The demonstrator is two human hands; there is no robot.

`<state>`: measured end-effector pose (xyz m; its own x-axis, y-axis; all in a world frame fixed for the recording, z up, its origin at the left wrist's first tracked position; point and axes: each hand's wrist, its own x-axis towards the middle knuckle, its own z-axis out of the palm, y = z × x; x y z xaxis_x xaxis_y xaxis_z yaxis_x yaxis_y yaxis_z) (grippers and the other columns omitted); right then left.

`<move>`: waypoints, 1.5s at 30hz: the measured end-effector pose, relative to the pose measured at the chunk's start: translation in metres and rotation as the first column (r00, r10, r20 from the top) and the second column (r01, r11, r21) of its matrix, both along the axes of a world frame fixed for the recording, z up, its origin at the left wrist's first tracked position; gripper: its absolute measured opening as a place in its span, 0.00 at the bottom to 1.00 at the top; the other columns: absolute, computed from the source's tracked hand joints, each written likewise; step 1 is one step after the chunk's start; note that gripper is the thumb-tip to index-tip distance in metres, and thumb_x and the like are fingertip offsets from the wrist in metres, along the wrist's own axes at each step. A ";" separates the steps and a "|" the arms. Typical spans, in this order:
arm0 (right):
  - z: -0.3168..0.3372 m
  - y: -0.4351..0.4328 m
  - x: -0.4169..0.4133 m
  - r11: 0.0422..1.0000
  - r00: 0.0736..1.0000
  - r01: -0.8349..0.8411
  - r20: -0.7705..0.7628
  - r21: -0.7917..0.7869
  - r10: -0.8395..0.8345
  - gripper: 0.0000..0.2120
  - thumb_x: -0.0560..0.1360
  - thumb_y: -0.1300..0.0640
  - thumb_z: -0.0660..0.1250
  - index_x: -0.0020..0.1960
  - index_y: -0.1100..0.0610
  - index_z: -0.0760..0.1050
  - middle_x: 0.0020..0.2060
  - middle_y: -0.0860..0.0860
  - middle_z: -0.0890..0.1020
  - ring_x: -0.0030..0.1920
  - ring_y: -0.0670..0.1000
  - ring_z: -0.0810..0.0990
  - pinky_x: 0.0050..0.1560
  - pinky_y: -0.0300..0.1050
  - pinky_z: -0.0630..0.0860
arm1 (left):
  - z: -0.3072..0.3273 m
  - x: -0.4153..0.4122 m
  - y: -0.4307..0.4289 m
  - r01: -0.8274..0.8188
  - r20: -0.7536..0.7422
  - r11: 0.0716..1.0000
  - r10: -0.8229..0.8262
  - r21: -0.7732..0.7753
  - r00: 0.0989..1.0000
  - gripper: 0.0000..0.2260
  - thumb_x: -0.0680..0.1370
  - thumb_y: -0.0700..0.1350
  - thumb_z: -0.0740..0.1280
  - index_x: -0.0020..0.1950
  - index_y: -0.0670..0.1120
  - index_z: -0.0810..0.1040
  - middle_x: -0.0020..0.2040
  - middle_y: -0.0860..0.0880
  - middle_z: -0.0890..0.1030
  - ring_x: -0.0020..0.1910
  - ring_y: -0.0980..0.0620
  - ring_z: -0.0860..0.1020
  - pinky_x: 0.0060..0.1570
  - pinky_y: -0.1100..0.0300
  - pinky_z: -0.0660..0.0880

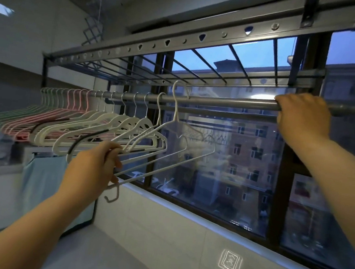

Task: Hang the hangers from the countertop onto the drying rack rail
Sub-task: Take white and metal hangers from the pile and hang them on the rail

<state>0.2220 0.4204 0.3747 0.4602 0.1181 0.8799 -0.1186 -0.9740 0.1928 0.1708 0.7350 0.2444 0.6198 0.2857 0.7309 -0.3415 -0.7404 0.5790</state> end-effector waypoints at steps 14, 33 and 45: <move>-0.002 0.008 -0.003 1.000 1.000 0.003 -0.007 0.027 -0.003 0.16 0.77 0.66 0.58 0.65 0.62 0.69 0.60 0.62 0.75 0.62 0.62 0.70 0.63 0.55 0.61 | 0.009 0.039 -0.005 -0.083 -0.052 0.994 0.086 0.066 0.995 0.12 0.81 0.43 0.54 0.58 0.42 0.73 0.41 0.49 0.78 0.29 0.50 0.77 0.32 0.60 0.73; -0.001 0.009 -0.012 0.999 0.999 0.014 -0.047 0.052 -0.012 0.16 0.78 0.64 0.59 0.65 0.63 0.69 0.60 0.61 0.75 0.62 0.62 0.70 0.65 0.55 0.61 | -0.002 0.035 -0.005 -0.068 -0.090 0.995 0.074 0.067 0.993 0.12 0.81 0.43 0.53 0.58 0.41 0.73 0.42 0.49 0.77 0.30 0.48 0.77 0.36 0.55 0.76; -0.007 0.004 -0.024 0.998 0.999 -0.008 -0.037 0.058 0.010 0.18 0.78 0.60 0.58 0.67 0.62 0.66 0.65 0.61 0.71 0.66 0.61 0.66 0.69 0.55 0.56 | 0.006 0.016 -0.018 -0.129 -0.096 0.983 0.142 0.129 0.985 0.17 0.79 0.47 0.59 0.66 0.44 0.69 0.60 0.44 0.77 0.58 0.44 0.76 0.52 0.51 0.73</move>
<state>0.1985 0.4241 0.3675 0.4922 0.0713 0.8675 -0.1037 -0.9847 0.1398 0.1869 0.7168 0.2505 0.6563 0.2852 0.6985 -0.1750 -0.8430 0.5086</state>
